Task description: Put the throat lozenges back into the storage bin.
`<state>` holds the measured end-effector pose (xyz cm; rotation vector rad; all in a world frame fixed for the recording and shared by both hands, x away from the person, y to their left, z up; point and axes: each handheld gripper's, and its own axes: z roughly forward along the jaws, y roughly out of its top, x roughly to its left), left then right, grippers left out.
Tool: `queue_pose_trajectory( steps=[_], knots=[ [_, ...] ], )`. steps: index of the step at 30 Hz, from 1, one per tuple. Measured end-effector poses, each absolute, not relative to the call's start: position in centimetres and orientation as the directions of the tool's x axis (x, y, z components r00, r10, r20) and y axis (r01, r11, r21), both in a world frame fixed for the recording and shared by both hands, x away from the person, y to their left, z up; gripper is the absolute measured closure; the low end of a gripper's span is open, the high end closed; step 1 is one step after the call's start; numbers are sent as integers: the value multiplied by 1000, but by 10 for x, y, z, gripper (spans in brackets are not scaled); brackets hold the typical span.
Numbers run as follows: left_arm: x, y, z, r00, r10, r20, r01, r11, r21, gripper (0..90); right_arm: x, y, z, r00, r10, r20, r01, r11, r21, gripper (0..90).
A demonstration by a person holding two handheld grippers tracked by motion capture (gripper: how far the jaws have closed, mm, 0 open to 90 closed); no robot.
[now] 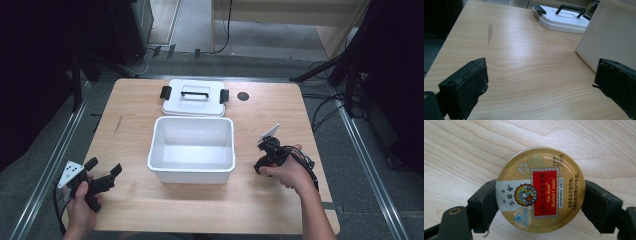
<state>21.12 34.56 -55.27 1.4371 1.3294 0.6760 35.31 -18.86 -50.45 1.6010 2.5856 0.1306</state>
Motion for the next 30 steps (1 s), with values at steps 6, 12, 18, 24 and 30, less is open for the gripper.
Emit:
queue_pose_trajectory(
  steps=[6, 12, 18, 24, 30],
  knots=[
    [211, 346, -553, 234, 945, -226, 373, 128, 919, 0, 352, -187, -488, -468, 883, -29, 873, 467, 143, 204],
    [211, 345, -553, 235, 946, -225, 371, 126, 920, 0, 351, -181, -477, -507, 861, -18, 852, 505, 141, 204],
    [211, 345, -553, 240, 945, -223, 366, 125, 922, 0, 352, -174, -458, -544, 839, -13, 826, 539, 165, 204],
    [211, 345, -553, 246, 943, -224, 363, 125, 923, 0, 352, -169, -443, -572, 820, -21, 806, 567, 172, 204],
    [211, 345, -553, 254, 942, -221, 358, 121, 926, 0, 352, -164, -432, -591, 806, -17, 791, 584, 181, 204]
  ],
)
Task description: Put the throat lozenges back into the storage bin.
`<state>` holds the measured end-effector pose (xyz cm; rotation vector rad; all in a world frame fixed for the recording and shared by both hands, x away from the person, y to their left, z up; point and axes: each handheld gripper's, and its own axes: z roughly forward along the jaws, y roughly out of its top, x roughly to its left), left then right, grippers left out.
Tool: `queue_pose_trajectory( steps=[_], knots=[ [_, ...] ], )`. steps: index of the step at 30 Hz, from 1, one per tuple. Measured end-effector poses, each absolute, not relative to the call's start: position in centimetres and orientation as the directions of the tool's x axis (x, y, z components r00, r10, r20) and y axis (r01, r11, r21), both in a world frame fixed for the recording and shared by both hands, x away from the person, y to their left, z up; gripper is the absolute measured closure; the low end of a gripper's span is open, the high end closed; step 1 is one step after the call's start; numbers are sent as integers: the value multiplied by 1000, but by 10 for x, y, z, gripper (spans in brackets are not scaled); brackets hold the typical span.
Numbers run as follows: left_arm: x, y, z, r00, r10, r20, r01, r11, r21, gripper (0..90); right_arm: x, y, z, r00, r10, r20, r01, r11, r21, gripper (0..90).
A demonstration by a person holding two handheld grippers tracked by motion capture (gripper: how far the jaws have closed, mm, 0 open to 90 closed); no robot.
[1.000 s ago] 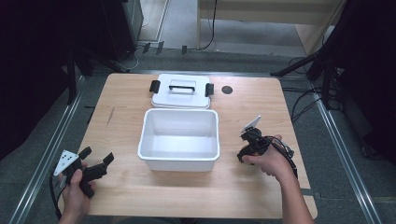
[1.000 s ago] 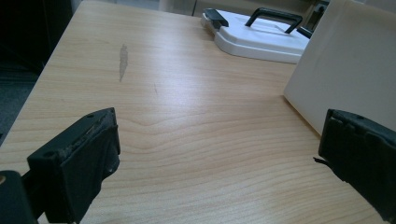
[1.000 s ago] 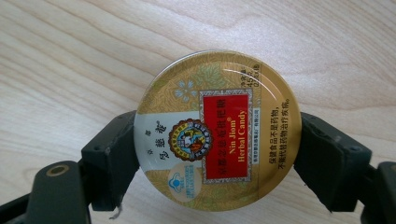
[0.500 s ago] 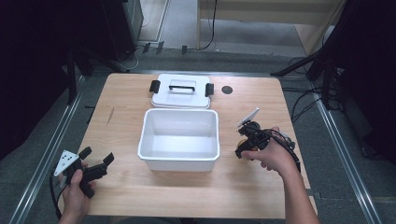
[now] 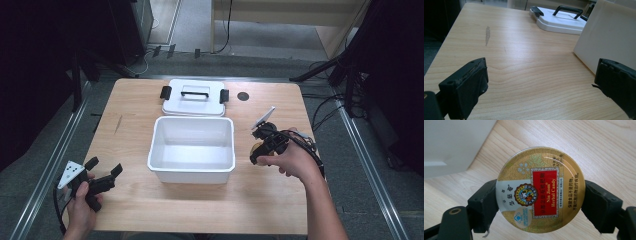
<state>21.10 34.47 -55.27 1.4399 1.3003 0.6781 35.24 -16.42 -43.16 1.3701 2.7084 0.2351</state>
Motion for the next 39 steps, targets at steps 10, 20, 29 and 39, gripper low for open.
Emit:
queue_pose_trajectory(
  steps=[10, 20, 29, 39],
  knots=[
    [211, 345, -553, 258, 939, -225, 354, 125, 927, 0, 354, -157, -403, -611, 792, -1, 774, 597, 211, 205],
    [211, 345, -553, 262, 939, -225, 354, 124, 927, 0, 355, -149, -383, -631, 776, -4, 757, 617, 217, 204],
    [211, 346, -553, 263, 937, -229, 353, 127, 927, 0, 355, -135, -368, -655, 756, -12, 734, 639, 228, 204],
    [212, 346, -553, 261, 936, -236, 355, 134, 925, 0, 355, -116, -363, -677, 736, -11, 714, 660, 231, 205]
  ],
)
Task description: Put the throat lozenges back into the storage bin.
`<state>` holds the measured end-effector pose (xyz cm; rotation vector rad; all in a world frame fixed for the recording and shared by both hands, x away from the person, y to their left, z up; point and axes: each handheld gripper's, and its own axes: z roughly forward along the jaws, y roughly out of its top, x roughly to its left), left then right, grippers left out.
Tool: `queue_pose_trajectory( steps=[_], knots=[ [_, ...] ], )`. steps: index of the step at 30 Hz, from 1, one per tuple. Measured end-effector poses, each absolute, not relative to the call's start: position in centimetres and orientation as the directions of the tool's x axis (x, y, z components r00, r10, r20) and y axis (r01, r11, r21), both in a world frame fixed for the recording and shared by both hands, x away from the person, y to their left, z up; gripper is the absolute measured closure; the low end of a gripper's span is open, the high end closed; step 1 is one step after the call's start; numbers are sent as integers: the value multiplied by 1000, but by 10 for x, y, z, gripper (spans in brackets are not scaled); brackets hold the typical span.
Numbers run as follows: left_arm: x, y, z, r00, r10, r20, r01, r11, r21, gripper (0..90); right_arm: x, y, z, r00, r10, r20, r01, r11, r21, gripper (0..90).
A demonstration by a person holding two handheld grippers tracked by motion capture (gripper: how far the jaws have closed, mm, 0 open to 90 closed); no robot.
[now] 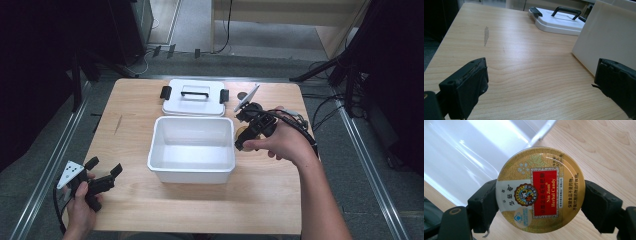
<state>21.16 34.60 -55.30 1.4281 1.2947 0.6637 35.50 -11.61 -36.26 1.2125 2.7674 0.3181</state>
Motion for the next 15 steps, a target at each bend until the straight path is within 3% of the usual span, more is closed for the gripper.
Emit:
queue_pose_trajectory(
  steps=[15],
  knots=[
    [212, 346, -553, 260, 937, -234, 358, 132, 924, 0, 355, -71, -359, -741, 672, -11, 648, 719, 253, 205]
  ],
)
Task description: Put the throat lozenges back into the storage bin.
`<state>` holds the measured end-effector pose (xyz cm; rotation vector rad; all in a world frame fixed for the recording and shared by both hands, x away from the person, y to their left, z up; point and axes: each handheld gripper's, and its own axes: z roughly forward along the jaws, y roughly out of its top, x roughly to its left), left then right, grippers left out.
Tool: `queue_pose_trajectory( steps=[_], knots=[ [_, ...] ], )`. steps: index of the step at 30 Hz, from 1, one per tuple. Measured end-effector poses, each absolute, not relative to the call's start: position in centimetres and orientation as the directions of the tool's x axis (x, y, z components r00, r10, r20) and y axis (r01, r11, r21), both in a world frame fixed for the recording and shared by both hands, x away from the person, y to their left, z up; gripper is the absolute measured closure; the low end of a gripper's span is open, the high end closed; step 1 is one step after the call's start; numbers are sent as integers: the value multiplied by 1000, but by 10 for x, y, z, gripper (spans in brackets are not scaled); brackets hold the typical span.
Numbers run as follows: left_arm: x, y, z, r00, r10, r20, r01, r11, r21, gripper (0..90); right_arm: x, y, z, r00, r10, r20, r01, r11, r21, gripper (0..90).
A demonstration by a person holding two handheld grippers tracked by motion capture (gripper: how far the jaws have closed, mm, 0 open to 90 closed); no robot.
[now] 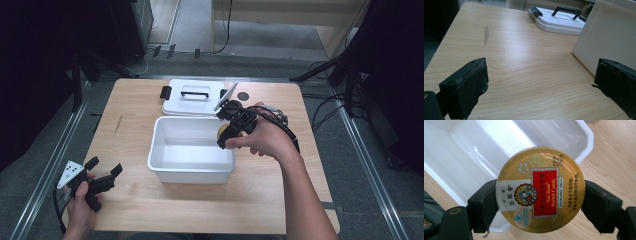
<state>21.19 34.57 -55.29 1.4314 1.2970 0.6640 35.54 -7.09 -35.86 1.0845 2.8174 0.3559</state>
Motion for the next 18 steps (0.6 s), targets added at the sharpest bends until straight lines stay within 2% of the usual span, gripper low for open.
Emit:
queue_pose_trajectory(
  steps=[5, 9, 18],
  knots=[
    [212, 346, -553, 260, 937, -235, 358, 133, 924, 0, 355, -63, -362, -759, 651, -20, 627, 738, 249, 205],
    [212, 346, -553, 260, 936, -236, 358, 133, 924, 0, 352, -54, -369, -821, 567, -70, 537, 807, 247, 204],
    [212, 346, -553, 260, 936, -236, 357, 134, 924, 0, 352, -46, -379, -904, 414, -111, 374, 889, 265, 203]
  ],
)
